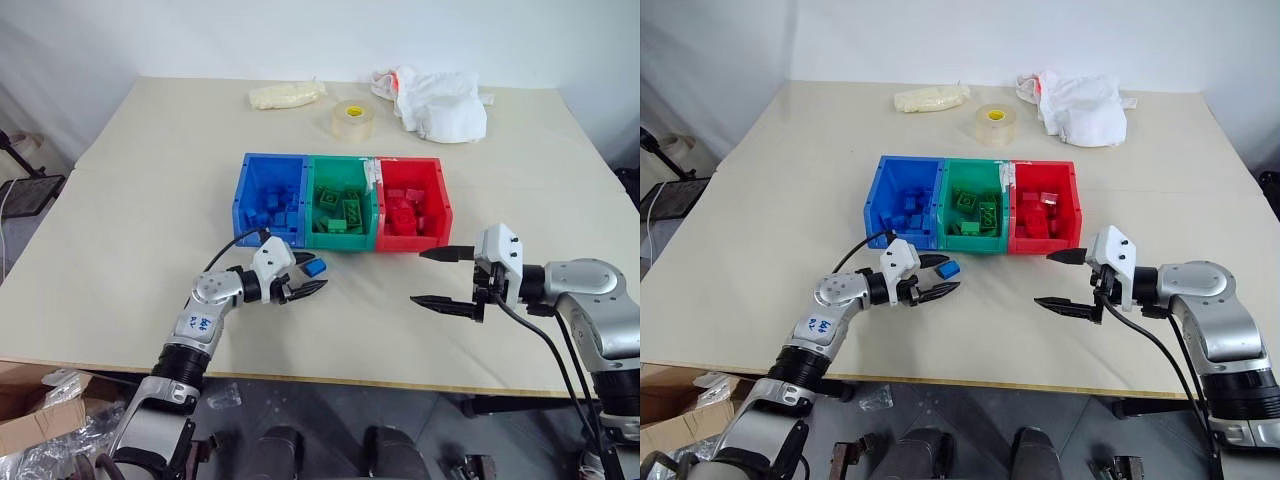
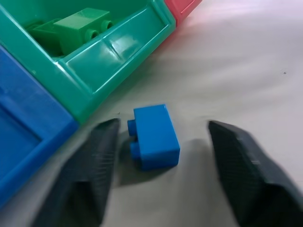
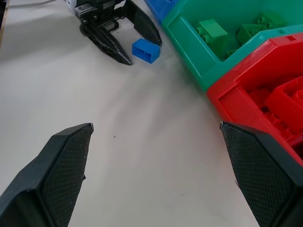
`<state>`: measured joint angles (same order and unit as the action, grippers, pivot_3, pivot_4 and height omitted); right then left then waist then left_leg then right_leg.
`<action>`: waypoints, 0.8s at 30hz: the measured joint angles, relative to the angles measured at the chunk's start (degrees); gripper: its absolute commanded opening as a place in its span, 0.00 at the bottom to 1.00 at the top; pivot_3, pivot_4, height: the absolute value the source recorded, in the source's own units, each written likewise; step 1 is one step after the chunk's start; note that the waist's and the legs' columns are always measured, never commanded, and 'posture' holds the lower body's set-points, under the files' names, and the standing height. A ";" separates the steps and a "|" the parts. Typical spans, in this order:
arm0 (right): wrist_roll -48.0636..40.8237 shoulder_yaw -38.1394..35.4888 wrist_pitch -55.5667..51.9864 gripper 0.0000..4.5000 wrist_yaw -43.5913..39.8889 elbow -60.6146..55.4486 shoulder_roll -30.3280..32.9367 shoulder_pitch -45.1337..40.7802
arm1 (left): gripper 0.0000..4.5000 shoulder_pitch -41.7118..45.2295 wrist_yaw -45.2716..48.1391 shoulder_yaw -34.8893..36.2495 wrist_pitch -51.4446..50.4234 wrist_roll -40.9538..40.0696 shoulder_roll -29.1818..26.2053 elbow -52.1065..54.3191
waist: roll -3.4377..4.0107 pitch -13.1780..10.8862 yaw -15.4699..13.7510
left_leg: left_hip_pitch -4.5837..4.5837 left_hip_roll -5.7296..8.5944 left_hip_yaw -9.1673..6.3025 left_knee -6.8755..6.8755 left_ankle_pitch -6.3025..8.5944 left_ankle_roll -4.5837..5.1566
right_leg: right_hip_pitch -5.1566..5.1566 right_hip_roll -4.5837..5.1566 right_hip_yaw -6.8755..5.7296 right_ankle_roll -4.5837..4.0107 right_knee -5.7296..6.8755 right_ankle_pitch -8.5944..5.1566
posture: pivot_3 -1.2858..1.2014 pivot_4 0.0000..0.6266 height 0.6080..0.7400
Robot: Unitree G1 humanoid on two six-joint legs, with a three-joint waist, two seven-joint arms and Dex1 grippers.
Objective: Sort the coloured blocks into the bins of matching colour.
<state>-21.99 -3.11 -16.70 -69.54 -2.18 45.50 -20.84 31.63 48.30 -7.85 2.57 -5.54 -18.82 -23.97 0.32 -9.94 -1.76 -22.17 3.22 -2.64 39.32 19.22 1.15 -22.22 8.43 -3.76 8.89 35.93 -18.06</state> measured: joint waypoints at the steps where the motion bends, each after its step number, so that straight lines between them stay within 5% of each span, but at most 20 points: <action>1: 0.00 0.00 -0.01 1.00 0.08 -0.01 0.00 0.02 | 0.37 0.29 0.02 -0.10 -0.07 0.18 -0.01 -0.19 | 0.00 0.00 -0.01 | 0.00 0.01 -0.01 0.00 -0.01 0.01 | 0.01 0.00 -0.01 0.00 0.00 0.00 | 0.52 0.24 1.00; 4: -0.03 0.00 -0.04 1.00 0.29 -0.06 0.01 0.05 | 0.20 0.49 0.61 -0.22 -0.49 0.25 -0.04 -0.14 | 0.00 0.00 0.05 | 0.00 0.01 -0.01 0.00 -0.01 0.01 | 0.01 0.01 -0.01 0.01 0.00 0.00 | 0.52 0.24 1.00; 12: -0.19 -0.47 -0.27 1.00 0.94 -0.85 0.24 1.08 | 0.20 -0.18 2.64 -1.08 -6.19 -0.68 -0.89 9.04 | -0.05 -0.03 0.39 | -0.11 -0.04 0.02 -0.05 -0.01 0.01 | -0.14 0.01 0.01 0.01 -0.02 0.00 | 0.52 0.24 1.00; 17: -0.27 -1.87 -0.78 1.00 1.16 -1.17 0.80 1.31 | 0.20 2.28 -0.64 4.19 -16.00 -3.62 -5.05 19.37 | -0.05 -0.03 0.45 | -0.11 -0.14 0.02 -0.06 -0.01 0.01 | -0.15 0.00 0.02 0.01 -0.02 0.00 | 0.52 0.24 1.00; 23: -0.25 -1.73 -0.71 1.00 0.90 -1.01 0.80 0.75 | 0.20 10.29 -7.94 10.59 -21.14 -3.38 -9.60 15.14 | -0.06 -0.03 0.44 | -0.09 -0.02 0.02 -0.07 -0.01 0.01 | -0.15 0.00 0.02 0.01 -0.01 0.00 | 0.52 0.24 1.00; 24: -0.23 -1.63 -0.71 1.00 0.84 -0.83 0.79 0.49 | 0.27 10.94 -8.50 11.05 -20.78 -3.11 -10.00 13.67 | -0.06 -0.03 0.43 | -0.09 -0.01 0.02 -0.08 -0.01 0.01 | -0.15 0.00 0.02 0.01 -0.01 0.00 | 0.52 0.24 1.00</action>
<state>-22.22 -4.74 -17.41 -68.70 -3.01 46.29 -20.34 42.57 39.80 3.20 -18.21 -8.65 -28.82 -10.30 0.26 -9.98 -1.33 -22.26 3.21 -2.63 39.24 19.22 1.16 -22.37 8.43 -3.74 8.90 35.92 -18.06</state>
